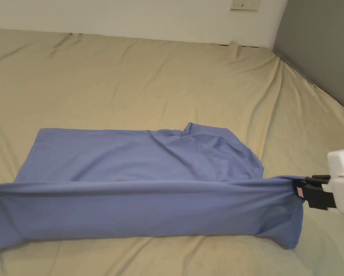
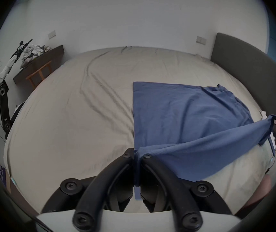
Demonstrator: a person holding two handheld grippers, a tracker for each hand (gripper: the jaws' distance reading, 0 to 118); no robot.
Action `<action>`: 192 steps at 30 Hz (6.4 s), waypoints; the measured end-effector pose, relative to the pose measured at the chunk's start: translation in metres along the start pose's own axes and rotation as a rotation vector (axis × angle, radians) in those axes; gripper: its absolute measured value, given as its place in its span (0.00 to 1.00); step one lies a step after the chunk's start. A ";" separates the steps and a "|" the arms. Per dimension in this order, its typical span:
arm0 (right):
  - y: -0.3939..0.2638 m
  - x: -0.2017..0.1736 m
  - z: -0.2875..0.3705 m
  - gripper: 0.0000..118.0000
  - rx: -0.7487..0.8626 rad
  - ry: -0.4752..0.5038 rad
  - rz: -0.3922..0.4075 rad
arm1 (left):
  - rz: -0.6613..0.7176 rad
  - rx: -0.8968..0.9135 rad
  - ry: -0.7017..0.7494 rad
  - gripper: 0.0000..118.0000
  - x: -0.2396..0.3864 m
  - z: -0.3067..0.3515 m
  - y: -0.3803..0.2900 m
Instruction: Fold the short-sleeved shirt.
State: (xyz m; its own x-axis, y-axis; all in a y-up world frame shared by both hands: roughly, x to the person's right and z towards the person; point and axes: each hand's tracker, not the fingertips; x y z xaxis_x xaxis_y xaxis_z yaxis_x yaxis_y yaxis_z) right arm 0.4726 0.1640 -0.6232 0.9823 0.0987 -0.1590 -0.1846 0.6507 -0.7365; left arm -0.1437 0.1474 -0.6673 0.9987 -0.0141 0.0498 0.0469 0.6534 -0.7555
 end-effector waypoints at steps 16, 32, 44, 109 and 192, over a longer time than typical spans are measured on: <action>-0.003 -0.001 -0.141 0.10 -0.195 -0.090 0.019 | -0.050 -0.179 0.053 0.15 0.004 -0.106 0.013; -0.119 -0.064 0.066 0.02 0.276 -0.115 -0.109 | 0.066 0.320 0.079 0.00 0.034 0.118 -0.139; -0.146 -0.110 0.092 0.01 0.254 -0.046 -0.060 | 0.198 0.147 0.031 0.97 0.028 0.045 -0.122; -0.173 -0.055 0.083 0.07 -0.156 0.084 -0.060 | -0.064 -0.176 -0.058 0.04 0.008 0.108 -0.170; 0.032 -0.009 -0.097 0.02 0.101 0.004 -0.182 | 0.039 0.163 0.001 0.01 0.007 -0.002 0.018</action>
State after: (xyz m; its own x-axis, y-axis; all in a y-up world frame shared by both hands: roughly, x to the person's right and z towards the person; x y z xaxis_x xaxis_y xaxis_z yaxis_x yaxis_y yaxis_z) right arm 0.4552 0.1106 -0.7091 0.9990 -0.0303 -0.0326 -0.0002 0.7295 -0.6840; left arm -0.1362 0.1573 -0.6817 0.9997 0.0129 0.0217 0.0040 0.7677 -0.6408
